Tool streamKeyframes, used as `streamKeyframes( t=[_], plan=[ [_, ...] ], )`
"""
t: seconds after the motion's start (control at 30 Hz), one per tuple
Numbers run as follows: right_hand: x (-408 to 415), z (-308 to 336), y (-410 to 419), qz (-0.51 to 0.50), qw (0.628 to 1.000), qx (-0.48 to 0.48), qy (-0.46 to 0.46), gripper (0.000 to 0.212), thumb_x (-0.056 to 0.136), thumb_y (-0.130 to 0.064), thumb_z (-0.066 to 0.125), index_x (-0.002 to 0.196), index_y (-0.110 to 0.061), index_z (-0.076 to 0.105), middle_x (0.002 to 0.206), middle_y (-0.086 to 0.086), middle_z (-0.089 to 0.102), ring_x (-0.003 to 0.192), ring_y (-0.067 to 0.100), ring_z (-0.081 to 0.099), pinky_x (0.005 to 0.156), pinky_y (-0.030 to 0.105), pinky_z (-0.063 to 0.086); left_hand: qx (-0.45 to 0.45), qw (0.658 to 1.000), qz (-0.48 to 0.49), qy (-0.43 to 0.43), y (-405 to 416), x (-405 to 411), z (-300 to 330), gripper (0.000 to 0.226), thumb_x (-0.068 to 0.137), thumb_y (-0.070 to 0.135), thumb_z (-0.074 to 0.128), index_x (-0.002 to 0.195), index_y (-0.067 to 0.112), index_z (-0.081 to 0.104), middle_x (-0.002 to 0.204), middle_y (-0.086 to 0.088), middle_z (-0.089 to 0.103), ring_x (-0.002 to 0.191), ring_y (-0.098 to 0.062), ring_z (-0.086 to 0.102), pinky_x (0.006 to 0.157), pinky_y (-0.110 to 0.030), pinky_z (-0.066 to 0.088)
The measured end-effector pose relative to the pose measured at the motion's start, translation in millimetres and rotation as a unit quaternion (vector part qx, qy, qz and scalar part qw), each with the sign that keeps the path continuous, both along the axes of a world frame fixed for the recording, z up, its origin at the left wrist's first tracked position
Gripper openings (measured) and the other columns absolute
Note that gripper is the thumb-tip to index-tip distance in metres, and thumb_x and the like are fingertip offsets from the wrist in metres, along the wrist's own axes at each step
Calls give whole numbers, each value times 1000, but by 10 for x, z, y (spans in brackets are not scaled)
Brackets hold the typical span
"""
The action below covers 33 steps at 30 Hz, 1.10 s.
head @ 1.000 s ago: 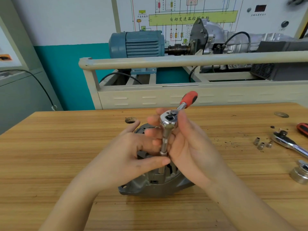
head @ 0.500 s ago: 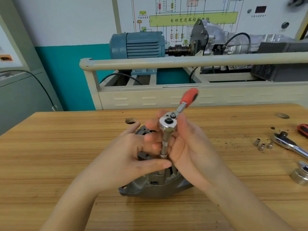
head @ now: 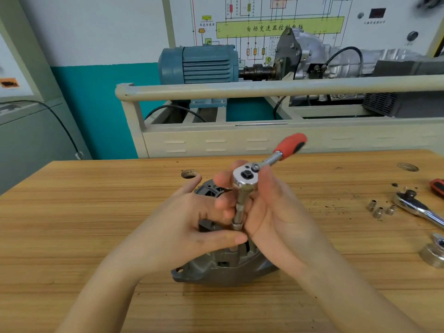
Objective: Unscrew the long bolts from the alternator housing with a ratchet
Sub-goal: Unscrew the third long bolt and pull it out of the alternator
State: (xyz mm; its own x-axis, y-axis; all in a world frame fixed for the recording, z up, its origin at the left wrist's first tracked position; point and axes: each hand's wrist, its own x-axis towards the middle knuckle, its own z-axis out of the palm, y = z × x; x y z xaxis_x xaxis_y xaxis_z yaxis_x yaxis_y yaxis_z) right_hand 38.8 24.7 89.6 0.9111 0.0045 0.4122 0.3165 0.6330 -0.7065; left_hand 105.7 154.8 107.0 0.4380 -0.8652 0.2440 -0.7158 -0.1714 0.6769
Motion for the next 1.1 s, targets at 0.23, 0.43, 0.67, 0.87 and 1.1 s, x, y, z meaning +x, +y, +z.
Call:
streamKeyframes(
  t=[0.23,0.43,0.67,0.87,1.1],
  plan=[
    [-58,-18,9,-29,999,21,-16,28,52,-18,84,74,-21,67,81,0,69,59,12,63,58,23,52,12,995,11,-96,-54,0,-19,27,65,60,53,62,34,60,67,18,67,98,3,60,116,-35,10],
    [-23,-5,17,-7,999,-32,-19,23,71,-37,69,87,-20,69,88,-1,71,73,10,67,64,19,50,26,999,-10,-20,-16,24,11,24,68,47,67,70,24,60,73,24,61,78,13,56,97,-36,34],
    [-17,-21,-25,-12,999,-31,-21,22,64,-31,78,82,-21,69,81,1,69,64,10,64,61,20,51,28,997,8,-70,-47,14,-15,35,67,61,65,55,30,54,69,18,64,86,4,60,110,-43,24],
    [-28,-34,-24,-19,999,-27,-34,26,59,-26,83,79,-21,67,79,3,69,63,13,65,61,23,52,30,995,13,-96,-46,44,-50,41,66,60,62,75,21,67,83,10,69,95,2,58,113,-38,21],
    [-8,11,-24,21,998,-52,-40,26,71,-38,71,88,-18,69,82,0,71,72,13,67,63,20,52,17,999,-2,-50,-12,56,-53,65,66,44,71,112,-1,57,98,-7,68,95,-2,59,112,-37,24]
  ],
)
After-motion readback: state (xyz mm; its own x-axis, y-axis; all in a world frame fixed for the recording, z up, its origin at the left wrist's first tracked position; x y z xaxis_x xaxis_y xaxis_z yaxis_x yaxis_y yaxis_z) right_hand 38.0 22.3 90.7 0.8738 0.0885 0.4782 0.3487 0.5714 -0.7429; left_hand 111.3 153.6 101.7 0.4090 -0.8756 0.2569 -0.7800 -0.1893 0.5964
